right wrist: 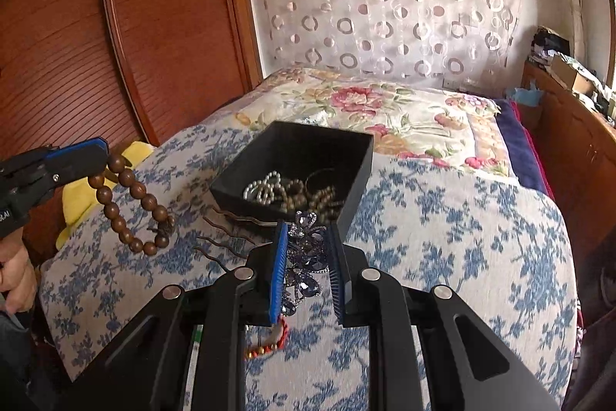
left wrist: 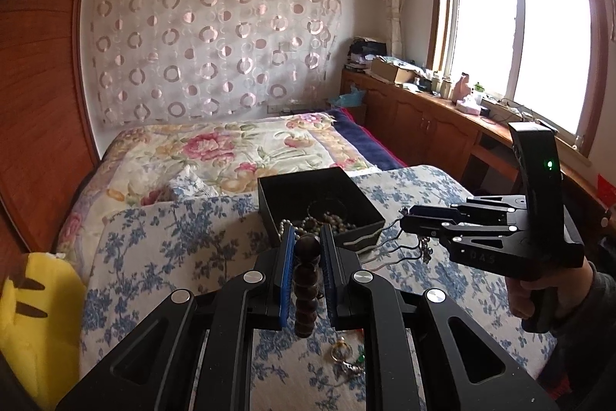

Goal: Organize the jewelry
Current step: 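Carry the bead bracelet toward the box with the left tool while the right tool lifts silver charms, then release the silver charms into the black box with the right tool while the left tool drops the bead bracelet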

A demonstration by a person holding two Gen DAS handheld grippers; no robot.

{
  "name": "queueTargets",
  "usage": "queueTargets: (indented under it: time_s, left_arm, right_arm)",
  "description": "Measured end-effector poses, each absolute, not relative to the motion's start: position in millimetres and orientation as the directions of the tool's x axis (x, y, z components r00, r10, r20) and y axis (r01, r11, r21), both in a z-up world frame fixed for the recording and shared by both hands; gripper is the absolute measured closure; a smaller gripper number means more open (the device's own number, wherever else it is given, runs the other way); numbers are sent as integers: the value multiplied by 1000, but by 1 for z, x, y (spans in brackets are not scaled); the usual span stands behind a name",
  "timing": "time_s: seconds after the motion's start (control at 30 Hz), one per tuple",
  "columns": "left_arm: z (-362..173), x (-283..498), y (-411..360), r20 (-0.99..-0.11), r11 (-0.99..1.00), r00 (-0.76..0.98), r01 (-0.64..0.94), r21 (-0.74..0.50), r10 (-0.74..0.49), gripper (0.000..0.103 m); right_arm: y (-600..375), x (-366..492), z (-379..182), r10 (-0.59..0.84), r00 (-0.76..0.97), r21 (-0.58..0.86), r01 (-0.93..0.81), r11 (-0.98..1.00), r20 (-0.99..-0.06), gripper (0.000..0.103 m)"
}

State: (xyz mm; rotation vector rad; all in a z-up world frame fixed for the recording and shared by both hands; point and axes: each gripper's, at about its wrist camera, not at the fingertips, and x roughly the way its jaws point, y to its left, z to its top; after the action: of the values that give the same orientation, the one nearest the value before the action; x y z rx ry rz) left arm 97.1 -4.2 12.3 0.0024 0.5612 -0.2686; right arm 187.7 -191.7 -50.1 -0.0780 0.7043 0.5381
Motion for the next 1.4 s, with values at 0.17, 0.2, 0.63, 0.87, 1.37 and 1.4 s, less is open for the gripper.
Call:
queueTargets:
  time_s: [0.17,0.2,0.63,0.87,1.37,1.4]
  left_arm:
    - [13,108,-4,-530,968,814,243,-59,-237,91]
    - [13,111,-3,-531,969,815,240,-58,-233,91]
    - [25,136,-3,-528,975,824,221,-36,-207,91]
    - [32,150,-10,-530,975,823,222,-29,-204,91]
    - [39,179,-31,-532,970,820,243,-13,-213,91]
    - [39,181,-31,-532,970,819,244,-13,-214,91]
  right_arm:
    - [-188,203,-43,435,650,99,-487,868,-623,81]
    - [-187,207,-42,432,652,97,-483,870,-623,81]
    - [-173,254,-50,411,641,107,-457,883,-648,81]
    - [-160,261,-60,415,627,95,-478,873,-659,78]
    - [-192,240,-54,422,655,101,-469,878,-627,78]
    - [-195,239,-54,422,656,103,-467,878,-626,78]
